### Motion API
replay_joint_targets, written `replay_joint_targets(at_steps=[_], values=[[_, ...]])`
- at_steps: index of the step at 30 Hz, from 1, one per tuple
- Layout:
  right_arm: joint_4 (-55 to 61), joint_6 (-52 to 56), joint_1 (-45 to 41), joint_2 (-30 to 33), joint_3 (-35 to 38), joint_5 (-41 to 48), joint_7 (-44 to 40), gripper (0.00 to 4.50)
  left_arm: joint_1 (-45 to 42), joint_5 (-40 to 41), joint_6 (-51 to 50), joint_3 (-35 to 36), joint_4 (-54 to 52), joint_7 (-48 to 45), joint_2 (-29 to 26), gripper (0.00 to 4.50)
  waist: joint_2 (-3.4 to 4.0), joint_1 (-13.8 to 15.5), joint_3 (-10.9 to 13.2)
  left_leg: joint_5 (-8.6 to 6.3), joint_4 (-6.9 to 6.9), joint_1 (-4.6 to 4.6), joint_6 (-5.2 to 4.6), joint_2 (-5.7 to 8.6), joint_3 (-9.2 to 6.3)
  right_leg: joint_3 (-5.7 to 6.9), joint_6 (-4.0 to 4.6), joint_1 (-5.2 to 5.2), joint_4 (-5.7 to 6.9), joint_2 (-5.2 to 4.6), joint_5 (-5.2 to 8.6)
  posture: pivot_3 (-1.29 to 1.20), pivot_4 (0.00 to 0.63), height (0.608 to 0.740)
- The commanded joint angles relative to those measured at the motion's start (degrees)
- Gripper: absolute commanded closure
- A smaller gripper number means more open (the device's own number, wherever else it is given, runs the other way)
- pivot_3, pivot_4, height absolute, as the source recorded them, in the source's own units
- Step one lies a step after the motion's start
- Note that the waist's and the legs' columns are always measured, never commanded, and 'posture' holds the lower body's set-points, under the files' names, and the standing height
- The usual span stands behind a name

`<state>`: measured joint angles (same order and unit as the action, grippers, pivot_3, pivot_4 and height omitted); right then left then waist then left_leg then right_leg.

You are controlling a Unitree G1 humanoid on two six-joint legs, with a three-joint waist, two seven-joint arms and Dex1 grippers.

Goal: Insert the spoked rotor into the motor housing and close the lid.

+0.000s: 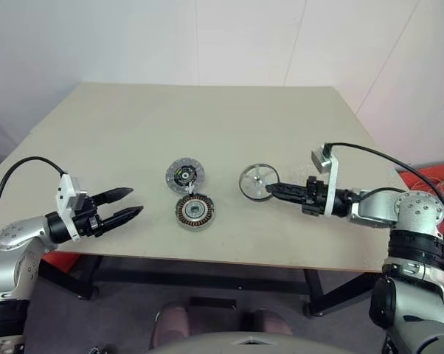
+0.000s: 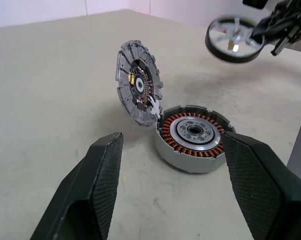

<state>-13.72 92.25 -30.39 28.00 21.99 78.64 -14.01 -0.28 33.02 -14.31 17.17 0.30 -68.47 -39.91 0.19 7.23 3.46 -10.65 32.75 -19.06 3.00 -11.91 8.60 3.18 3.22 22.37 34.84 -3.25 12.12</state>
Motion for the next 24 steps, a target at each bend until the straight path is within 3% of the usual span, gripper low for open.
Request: replay_joint_targets(at_steps=[1,7,17,24], values=[[-2.21,0.25,-3.93,-1.5,-4.71,13.61,6.18,4.16,-1.03,0.93,-0.09,0.88,-1.35,-0.24,-1.11,1.16,0.0,0.03,0.0,0.0,0.0,-0.01,0.0,0.0,0.0,0.0,0.0,-0.01,0.0,0.0,0.0,0.0,0.0,0.74],[-4.38,-11.47,-4.46,-7.12,-14.35,33.61,22.88,4.16,0.67,1.08,-0.13,1.62,-2.79,0.53,-1.01,1.16,0.0,-0.07,0.0,-0.02,0.0,-0.07,-0.02,0.01,-0.01,0.03,0.0,0.03,-0.01,-0.02,0.0,0.0,0.0,0.74],[-5.66,-14.61,-5.15,-15.75,-17.23,34.36,31.35,4.16,3.01,1.33,-0.08,2.8,-4.91,2.32,-1.04,1.16,-0.1,-0.27,-0.04,0.05,-0.01,-0.43,0.11,0.02,-0.05,0.03,-0.01,0.33,0.01,-0.02,-0.01,0.0,0.0,0.74],[-9.88,-13.39,-4.64,-16.54,-18.66,34.36,32.65,4.16,4.8,1.74,-0.21,3.52,-6.61,3.42,-1.02,1.16,-0.13,-0.33,-0.06,0.06,-0.01,-0.54,0.13,0.03,-0.05,0.03,-0.02,0.45,0.04,-0.02,-0.01,0.0,0.0,0.74]])
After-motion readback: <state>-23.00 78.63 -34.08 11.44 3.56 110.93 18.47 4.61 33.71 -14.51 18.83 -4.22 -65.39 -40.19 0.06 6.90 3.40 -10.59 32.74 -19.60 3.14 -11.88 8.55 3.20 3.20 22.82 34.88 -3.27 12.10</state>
